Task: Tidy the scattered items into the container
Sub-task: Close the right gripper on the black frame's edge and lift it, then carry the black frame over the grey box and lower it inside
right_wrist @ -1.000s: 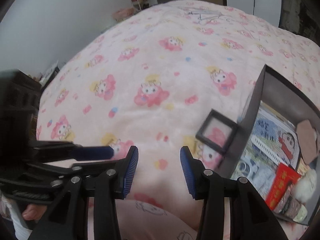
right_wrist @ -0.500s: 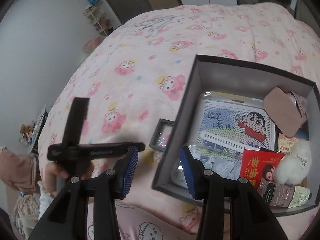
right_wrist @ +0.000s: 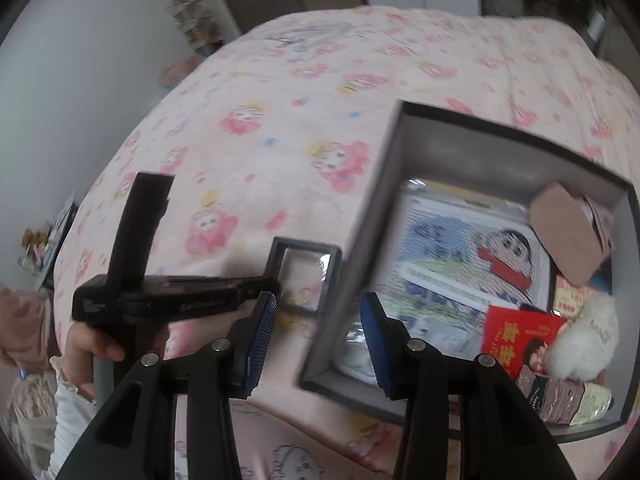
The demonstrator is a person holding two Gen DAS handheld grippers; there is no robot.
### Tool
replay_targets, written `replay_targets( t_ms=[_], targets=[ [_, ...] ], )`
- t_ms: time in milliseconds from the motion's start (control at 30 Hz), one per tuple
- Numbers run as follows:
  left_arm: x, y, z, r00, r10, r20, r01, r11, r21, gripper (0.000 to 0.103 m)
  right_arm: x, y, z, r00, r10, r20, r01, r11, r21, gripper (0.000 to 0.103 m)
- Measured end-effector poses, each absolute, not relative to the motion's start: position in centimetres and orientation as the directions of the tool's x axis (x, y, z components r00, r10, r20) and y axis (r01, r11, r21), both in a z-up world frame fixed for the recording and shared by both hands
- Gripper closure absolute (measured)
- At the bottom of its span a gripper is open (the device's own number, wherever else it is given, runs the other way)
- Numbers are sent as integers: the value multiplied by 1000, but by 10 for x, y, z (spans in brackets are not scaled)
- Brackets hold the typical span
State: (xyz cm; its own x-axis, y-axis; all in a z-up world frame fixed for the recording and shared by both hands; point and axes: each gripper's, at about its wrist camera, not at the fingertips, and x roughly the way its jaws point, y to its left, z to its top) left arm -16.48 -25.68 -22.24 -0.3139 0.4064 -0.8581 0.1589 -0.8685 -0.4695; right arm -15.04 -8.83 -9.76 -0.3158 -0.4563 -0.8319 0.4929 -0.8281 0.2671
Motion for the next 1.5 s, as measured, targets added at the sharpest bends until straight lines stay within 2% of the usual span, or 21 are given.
replay_targets(
  t_ms=[167,200,267,333,567,700,800,867,933,967,1100,1233,1500],
  targets=[
    [-90,-296,-227,-352,340,-872,331,-827,-456,90,-136,-133,-97,-172,-528,-832,626,-711,321,62],
    [-78,-302,-227,-370,328,-869,359,-812,-459,87,-135,-143,-99,-145,-533,-834,648,-688,327,62],
    [-56,-317,-228,-412,333,-848,399,-770,-497,75,-136,-164,-104,-116,-535,-837,682,-655,325,62],
    [-45,-322,-228,-445,326,-834,421,-746,-516,75,-141,-184,-114,-97,-496,-863,699,-651,296,62],
    [-66,-330,-235,-476,369,-798,420,-702,-575,75,-160,-201,-168,87,-384,-919,636,-689,348,62],
    [-93,-329,-252,-435,365,-823,464,-692,-552,67,-161,-217,-199,127,-286,-950,655,-694,297,62],
    [-101,-325,-260,-428,397,-812,462,-676,-574,67,-162,-218,-218,163,-244,-956,646,-706,291,62],
    [-103,-321,-263,-420,428,-800,447,-669,-593,75,-167,-213,-218,189,-305,-933,616,-703,355,63],
    [-105,-315,-263,-403,431,-807,437,-684,-584,78,-167,-212,-222,227,-327,-917,595,-699,397,74],
    [-105,-314,-260,-401,421,-813,434,-694,-574,78,-166,-211,-223,230,-329,-916,591,-700,400,75],
    [-98,-312,-241,-425,391,-816,429,-707,-562,78,-157,-207,-209,193,-344,-919,615,-687,386,76],
    [-90,-301,-198,-461,357,-813,375,-752,-542,78,-138,-196,-173,124,-416,-901,642,-659,393,76],
    [-86,-217,-110,-532,352,-770,175,-844,-507,78,-135,-99,-93,-42,-621,-783,547,-670,502,76]
  ],
)
